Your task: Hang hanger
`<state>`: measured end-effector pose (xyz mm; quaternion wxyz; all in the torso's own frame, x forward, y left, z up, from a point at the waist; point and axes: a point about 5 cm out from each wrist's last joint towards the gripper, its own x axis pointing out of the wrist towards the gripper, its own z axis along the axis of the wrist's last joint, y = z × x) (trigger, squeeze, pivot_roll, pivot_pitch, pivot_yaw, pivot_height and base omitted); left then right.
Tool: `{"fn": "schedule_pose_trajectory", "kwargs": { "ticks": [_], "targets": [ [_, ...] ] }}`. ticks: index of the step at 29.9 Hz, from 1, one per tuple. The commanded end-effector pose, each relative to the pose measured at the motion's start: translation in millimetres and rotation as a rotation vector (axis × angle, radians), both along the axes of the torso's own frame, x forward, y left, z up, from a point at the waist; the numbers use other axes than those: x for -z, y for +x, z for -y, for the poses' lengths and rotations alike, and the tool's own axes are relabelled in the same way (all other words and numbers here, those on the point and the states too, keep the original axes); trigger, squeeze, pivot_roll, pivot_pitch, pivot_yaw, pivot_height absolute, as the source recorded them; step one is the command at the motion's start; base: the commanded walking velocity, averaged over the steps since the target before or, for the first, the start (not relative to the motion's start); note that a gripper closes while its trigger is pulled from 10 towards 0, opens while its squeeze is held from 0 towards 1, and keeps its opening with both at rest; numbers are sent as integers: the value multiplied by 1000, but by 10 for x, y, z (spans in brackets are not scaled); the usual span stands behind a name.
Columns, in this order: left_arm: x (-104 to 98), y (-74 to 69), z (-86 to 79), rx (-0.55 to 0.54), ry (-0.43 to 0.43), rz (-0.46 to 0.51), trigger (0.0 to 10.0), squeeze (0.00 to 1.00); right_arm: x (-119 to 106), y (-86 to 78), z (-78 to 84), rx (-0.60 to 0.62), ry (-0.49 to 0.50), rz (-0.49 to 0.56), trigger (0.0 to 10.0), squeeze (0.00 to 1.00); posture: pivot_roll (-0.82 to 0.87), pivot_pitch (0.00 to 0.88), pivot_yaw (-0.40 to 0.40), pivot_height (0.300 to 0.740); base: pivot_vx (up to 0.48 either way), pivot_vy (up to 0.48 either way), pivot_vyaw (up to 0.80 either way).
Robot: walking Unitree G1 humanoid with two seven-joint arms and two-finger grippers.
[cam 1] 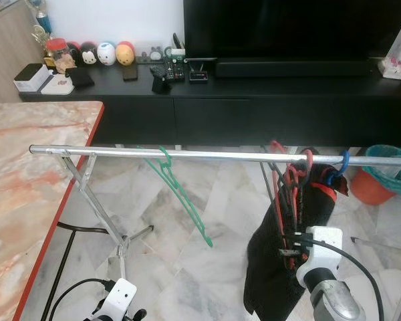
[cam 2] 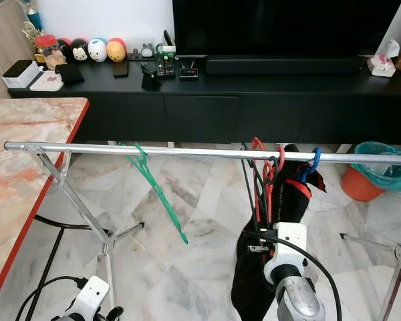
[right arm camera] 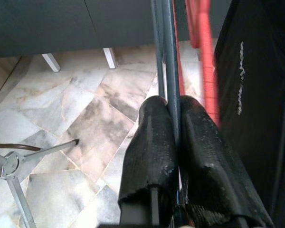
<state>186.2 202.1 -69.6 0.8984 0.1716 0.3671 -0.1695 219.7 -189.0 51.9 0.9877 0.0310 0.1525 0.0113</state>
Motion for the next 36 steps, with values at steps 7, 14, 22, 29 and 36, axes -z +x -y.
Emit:
{"fn": "schedule_pose_trajectory", "kwargs": {
  "ticks": [7,14,22,29,36],
  "targets": [
    [62,-92,-45,-13,33,-57,10000,0,17,102,-38,-48,-37,-10,10000,0,-18,56,21,740,0,0,0],
    [77,-122,-67,-21,45,-69,10000,0,9,304,-83,-95,-69,-10,10000,0,-17,56,20,740,0,0,0],
    [88,-143,-65,-23,47,-73,10000,0,15,468,-68,-90,-74,-14,10000,0,-10,55,18,740,0,0,0],
    [87,-135,-47,-20,45,-69,10000,0,98,440,-112,-101,-68,-50,10000,0,-5,60,20,740,0,0,0],
    [83,-134,-55,-15,45,-66,10000,0,134,419,-125,-108,-65,-65,10000,945,-7,60,21,740,0,0,0]
  ]
}}
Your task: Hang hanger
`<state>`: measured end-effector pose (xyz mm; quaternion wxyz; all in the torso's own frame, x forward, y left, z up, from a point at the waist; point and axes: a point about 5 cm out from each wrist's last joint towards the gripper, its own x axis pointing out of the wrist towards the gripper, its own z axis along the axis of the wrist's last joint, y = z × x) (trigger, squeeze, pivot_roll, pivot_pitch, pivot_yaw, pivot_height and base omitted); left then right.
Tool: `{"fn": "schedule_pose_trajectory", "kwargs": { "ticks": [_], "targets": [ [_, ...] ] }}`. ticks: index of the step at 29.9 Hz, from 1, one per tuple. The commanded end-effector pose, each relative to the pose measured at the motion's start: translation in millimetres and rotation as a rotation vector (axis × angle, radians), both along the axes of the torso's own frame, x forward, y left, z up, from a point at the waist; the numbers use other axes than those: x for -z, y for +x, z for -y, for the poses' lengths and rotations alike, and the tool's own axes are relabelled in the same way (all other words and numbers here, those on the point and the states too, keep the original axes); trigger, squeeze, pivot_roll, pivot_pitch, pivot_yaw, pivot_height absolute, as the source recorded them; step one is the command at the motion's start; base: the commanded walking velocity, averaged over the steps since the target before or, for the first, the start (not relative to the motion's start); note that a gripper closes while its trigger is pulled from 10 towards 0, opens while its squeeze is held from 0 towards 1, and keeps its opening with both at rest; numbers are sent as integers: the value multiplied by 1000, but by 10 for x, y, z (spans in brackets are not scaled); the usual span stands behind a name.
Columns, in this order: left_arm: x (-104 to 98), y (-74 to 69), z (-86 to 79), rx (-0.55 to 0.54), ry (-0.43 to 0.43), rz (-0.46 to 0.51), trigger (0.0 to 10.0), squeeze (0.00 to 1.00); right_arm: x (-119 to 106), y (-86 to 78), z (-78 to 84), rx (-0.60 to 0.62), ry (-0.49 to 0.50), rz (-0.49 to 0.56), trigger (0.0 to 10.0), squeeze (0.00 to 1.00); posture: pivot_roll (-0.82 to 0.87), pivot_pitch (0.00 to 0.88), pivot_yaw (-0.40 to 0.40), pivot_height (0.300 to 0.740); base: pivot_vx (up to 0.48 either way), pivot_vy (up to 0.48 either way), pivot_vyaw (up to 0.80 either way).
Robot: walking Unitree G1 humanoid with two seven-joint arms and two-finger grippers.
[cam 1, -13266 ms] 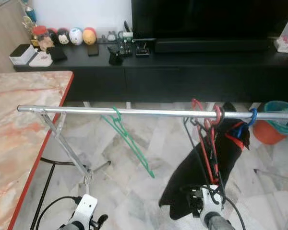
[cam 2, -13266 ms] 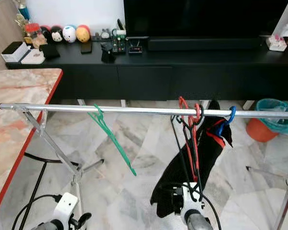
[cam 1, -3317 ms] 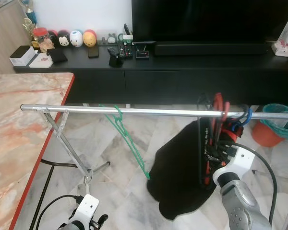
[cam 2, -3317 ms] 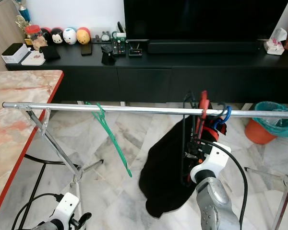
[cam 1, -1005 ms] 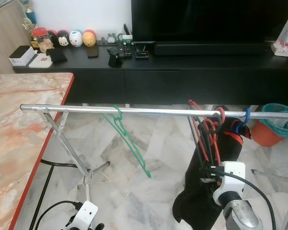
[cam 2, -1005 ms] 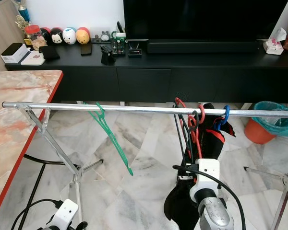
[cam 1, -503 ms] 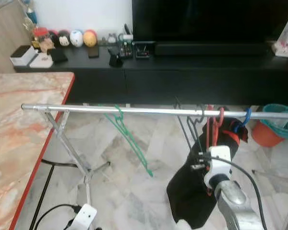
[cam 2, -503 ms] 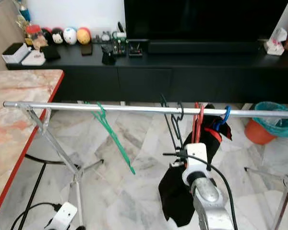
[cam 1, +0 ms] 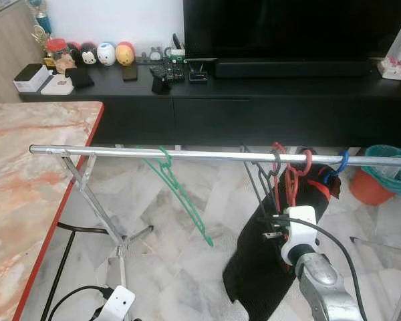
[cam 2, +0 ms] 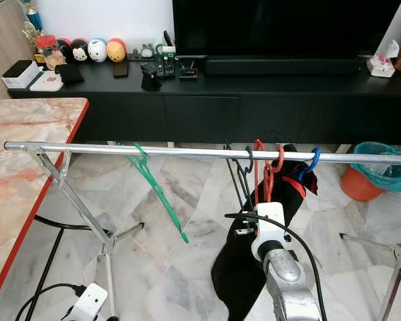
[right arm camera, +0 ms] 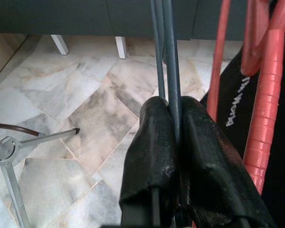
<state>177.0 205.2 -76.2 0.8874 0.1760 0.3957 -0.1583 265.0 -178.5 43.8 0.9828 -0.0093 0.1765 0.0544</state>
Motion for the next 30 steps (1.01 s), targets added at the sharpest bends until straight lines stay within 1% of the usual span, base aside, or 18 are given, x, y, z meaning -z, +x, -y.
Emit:
{"fn": "schedule_pose_trajectory", "kwargs": {
  "ticks": [1,2,3,12,14,16,18,19,22,23,24,25,27,28,29,30],
  "targets": [
    [15,-42,-29,9,16,-11,10000,0,61,-30,-20,-9,2,-20,10000,933,-7,60,21,740,0,0,0],
    [12,-43,-37,9,15,-10,10000,0,59,-25,-24,-9,6,-18,10000,945,-7,60,21,740,0,0,0],
    [11,-43,-42,9,15,-9,10000,0,57,-23,-27,-10,7,-17,10000,988,-7,60,21,740,0,0,0],
    [3,-38,-56,10,13,-4,10000,0,52,-16,-22,-4,2,-11,10000,996,-7,60,21,740,0,0,0],
    [-7,-20,-50,15,9,4,10000,0,6,2,-7,8,0,21,10000,992,-7,60,21,740,0,0,0],
    [-14,-3,-34,17,4,11,10000,0,-75,23,8,28,2,80,10000,988,-6,61,22,740,0,0,0],
    [-18,11,-17,20,1,16,10000,0,-180,38,30,56,-7,163,10000,957,-6,61,23,740,0,0,0],
    [-20,16,-11,21,0,17,10000,0,-216,42,38,65,-6,192,10000,957,-6,61,23,740,0,0,0],
    [-21,20,-6,22,-1,19,10000,0,-249,42,48,75,-6,218,10000,969,-6,61,23,740,0,0,0],
    [-24,25,0,24,-3,21,10000,0,-289,39,68,95,-5,247,10000,1000,-6,61,23,740,0,0,0],
    [-29,35,3,26,-5,25,10000,0,-341,24,93,118,-12,282,10000,980,-7,61,25,740,0,0,0],
    [-29,35,3,26,-5,25,10000,0,-341,24,93,118,-12,282,10000,980,-7,61,25,740,0,0,0],
    [-32,37,0,27,-6,27,10000,0,-371,-11,108,126,-64,307,10000,969,-8,60,24,740,0,0,0],
    [-34,36,-5,27,-7,28,10000,0,-406,-48,122,144,-77,332,10000,812,-8,60,24,740,0,0,0],
    [-34,35,-7,27,-7,28,10000,0,-418,-61,129,153,-77,339,10000,812,-8,60,24,740,0,0,0],
    [-34,35,-8,26,-7,28,10000,0,-430,-77,147,169,-84,345,10000,322,-8,60,24,740,0,0,0]
  ]
}}
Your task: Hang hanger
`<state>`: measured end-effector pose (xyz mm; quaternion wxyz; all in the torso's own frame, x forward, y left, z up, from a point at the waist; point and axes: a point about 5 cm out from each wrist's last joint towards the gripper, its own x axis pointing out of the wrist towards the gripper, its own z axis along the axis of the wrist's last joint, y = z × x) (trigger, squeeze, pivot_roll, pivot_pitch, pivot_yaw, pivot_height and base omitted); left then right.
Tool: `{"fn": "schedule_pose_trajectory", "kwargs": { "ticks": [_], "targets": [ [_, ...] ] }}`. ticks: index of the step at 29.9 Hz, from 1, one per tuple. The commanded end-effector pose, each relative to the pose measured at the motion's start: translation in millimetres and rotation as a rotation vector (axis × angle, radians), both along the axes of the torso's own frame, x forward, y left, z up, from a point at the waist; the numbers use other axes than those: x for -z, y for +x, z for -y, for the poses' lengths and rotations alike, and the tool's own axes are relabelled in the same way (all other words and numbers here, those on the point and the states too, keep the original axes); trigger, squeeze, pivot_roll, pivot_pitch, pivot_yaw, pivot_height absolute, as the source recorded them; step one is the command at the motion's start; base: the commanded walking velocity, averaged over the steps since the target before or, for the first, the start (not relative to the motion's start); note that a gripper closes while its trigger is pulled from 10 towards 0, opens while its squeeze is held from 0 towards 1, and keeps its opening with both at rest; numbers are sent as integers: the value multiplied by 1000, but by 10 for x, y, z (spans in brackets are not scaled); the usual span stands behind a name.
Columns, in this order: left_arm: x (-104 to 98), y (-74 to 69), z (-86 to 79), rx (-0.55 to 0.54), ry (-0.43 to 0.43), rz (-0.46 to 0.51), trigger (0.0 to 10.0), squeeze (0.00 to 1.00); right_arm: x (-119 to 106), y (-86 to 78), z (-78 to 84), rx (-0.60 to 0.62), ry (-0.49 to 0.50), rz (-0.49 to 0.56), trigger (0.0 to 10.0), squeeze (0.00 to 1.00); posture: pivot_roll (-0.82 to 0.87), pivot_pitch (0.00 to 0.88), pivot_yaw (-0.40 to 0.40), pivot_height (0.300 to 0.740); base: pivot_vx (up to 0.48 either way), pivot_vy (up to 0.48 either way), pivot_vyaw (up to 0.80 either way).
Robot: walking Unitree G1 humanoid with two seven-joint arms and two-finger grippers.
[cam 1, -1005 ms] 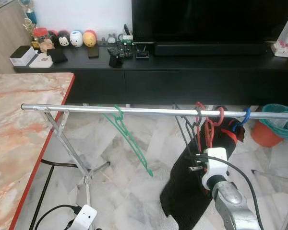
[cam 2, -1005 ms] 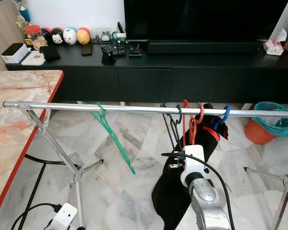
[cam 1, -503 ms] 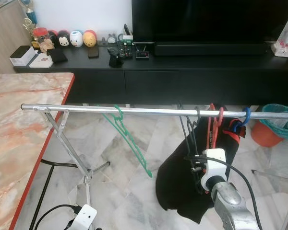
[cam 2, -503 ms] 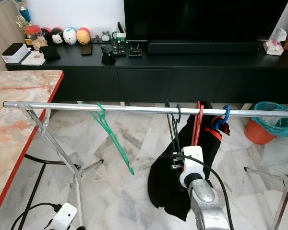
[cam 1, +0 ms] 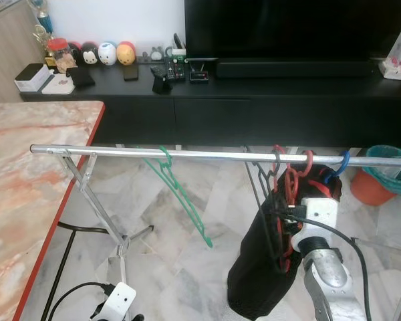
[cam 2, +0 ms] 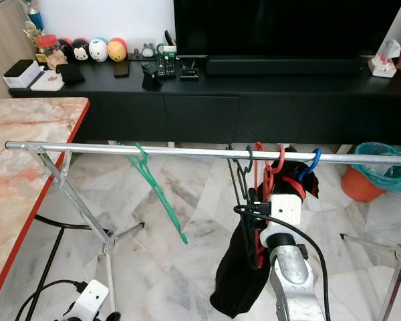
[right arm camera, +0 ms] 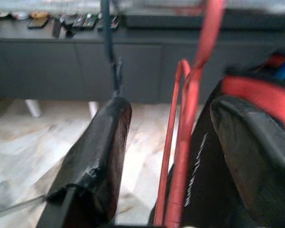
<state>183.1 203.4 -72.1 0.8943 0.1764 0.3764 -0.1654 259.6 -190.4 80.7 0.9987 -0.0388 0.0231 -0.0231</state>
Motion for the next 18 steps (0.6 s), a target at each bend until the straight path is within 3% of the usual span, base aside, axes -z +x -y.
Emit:
{"fn": "schedule_pose_trajectory", "kwargs": {
  "ticks": [1,7,12,15,18],
  "targets": [
    [7,-28,-28,7,5,-9,10000,0,-66,-49,55,50,-9,39,10000,0,-8,60,24,740,0,0,0],
    [14,-41,-34,-49,-26,-7,10000,0,29,-262,281,211,-38,28,10000,0,-6,52,16,740,0,0,0],
    [-28,5,-142,-155,-42,25,10000,0,-83,-511,566,464,-148,88,10000,0,-5,47,14,740,0,0,0],
    [-41,16,-168,-162,-38,33,10000,0,-26,-608,642,556,-141,56,10000,0,-12,35,8,740,0,0,0],
    [-55,32,-170,-160,-41,45,10000,0,223,-671,689,614,-82,-85,10000,0,-14,25,8,740,0,0,0]
  ]
}}
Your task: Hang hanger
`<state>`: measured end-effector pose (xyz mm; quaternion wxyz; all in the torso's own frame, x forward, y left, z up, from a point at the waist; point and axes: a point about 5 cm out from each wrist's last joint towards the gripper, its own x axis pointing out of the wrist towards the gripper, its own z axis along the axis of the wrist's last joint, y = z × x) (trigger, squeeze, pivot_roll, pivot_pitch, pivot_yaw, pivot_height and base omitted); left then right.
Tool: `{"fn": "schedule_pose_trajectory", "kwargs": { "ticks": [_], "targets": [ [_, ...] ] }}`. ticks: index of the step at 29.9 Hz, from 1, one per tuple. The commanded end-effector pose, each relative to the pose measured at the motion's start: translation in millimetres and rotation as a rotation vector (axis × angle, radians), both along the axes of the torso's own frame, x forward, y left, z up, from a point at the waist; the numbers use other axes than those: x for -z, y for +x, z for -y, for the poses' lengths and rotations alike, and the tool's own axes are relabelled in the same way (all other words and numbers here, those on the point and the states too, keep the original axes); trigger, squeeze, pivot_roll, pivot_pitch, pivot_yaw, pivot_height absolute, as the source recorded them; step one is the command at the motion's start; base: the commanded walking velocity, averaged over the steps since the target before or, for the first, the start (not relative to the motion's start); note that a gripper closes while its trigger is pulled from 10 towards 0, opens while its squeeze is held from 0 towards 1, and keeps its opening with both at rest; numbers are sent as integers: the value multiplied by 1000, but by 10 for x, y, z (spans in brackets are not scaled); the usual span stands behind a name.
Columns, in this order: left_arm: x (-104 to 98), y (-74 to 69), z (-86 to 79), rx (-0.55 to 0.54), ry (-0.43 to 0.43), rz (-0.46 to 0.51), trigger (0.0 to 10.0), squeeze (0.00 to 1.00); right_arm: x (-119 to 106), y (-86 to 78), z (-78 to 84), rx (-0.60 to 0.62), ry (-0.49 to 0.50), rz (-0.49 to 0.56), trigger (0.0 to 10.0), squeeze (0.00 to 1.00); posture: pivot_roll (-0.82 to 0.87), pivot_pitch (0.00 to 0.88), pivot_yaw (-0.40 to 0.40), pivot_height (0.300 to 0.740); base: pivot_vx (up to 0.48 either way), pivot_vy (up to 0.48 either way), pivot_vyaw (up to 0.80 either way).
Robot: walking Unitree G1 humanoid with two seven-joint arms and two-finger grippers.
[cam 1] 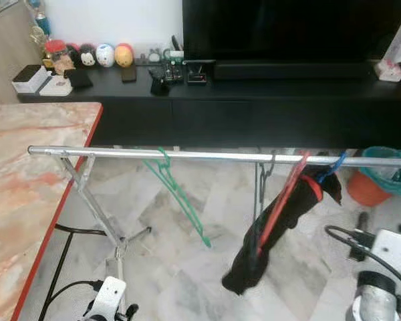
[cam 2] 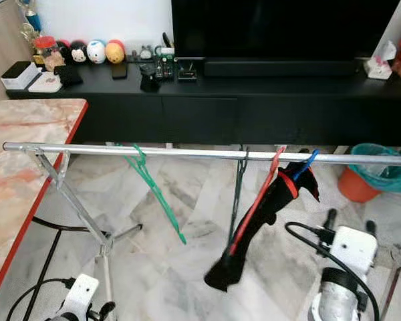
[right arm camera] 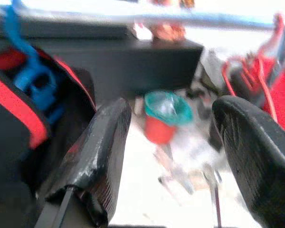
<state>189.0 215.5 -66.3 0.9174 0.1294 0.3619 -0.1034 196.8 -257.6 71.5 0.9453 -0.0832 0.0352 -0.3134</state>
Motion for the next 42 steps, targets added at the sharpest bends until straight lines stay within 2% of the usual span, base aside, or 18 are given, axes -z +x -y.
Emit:
{"fn": "schedule_pose_trajectory", "kwargs": {
  "ticks": [1,2,4,5,6,7,8,10,13,14,15,17,20,21,23,30,32,42],
  "targets": [
    [4,-26,-40,-14,6,-3,10000,0,310,-43,4,27,132,-124,10000,0,-11,19,2,740,0,0,0],
    [5,-24,-35,-25,4,-1,10000,0,474,-25,-36,5,259,-136,10000,0,-11,19,2,740,0,0,0],
    [7,-23,-36,-55,-4,1,10000,0,610,-59,4,60,266,-185,10000,0,-3,10,-3,740,0,0,0],
    [12,-27,-38,-77,-11,-1,10000,0,711,-53,-15,49,304,-228,10000,0,0,0,-7,740,0,0,0],
    [12,-27,-38,-77,-11,-1,10000,0,711,-53,-15,49,304,-228,10000,0,0,0,-7,740,0,0,0],
    [26,-42,-49,-130,-28,-10,10000,0,955,-30,-108,-9,386,-372,10000,0,-1,0,-8,740,0,0,0],
    [33,-50,-56,-154,-35,-15,10000,0,1060,-14,-174,-66,413,-442,10000,0,-12,0,-9,740,0,0,0],
    [55,-72,-71,-214,-50,-36,10000,0,1235,10,-291,-177,416,-567,10000,0,-14,0,-10,740,0,0,0],
    [66,-77,-69,-237,-61,-50,10000,0,1314,20,-385,-257,460,-611,10000,0,-10,0,-13,740,0,0,0],
    [65,-68,-64,-257,-73,-52,10000,0,1359,-24,-366,-273,380,-681,10000,0,-3,0,-15,740,0,0,0],
    [65,-68,-64,-257,-73,-52,10000,0,1359,-24,-366,-273,380,-681,10000,0,-3,0,-15,740,0,0,0],
    [69,-58,-67,-293,-91,-64,10000,0,1491,-156,-457,-378,359,-819,10000,0,10,0,-15,740,0,0,0],
    [97,-99,-69,-302,-86,-94,10000,0,1552,-237,-496,-417,332,-899,10000,0,20,0,-14,740,0,0,0],
    [103,-110,-72,-308,-87,-102,10000,0,1561,-245,-500,-425,318,-914,10000,0,20,0,-14,740,0,0,0],
    [119,-136,-77,-329,-102,-118,10000,0,1563,-236,-530,-377,405,-853,10000,0,3,0,-9,740,0,0,0],
    [142,-157,-28,-300,-103,-144,10000,0,1584,-220,-626,-357,435,-861,10000,0,-14,0,1,740,0,0,0],
    [149,-170,-20,-292,-101,-148,10000,0,1569,-158,-700,-414,422,-874,10000,0,-16,0,2,740,0,0,0],
    [162,-199,-24,-303,-101,-154,10000,0,1569,-180,-615,-369,434,-862,10000,0,-19,0,-2,740,-195,0,0]
  ]
}}
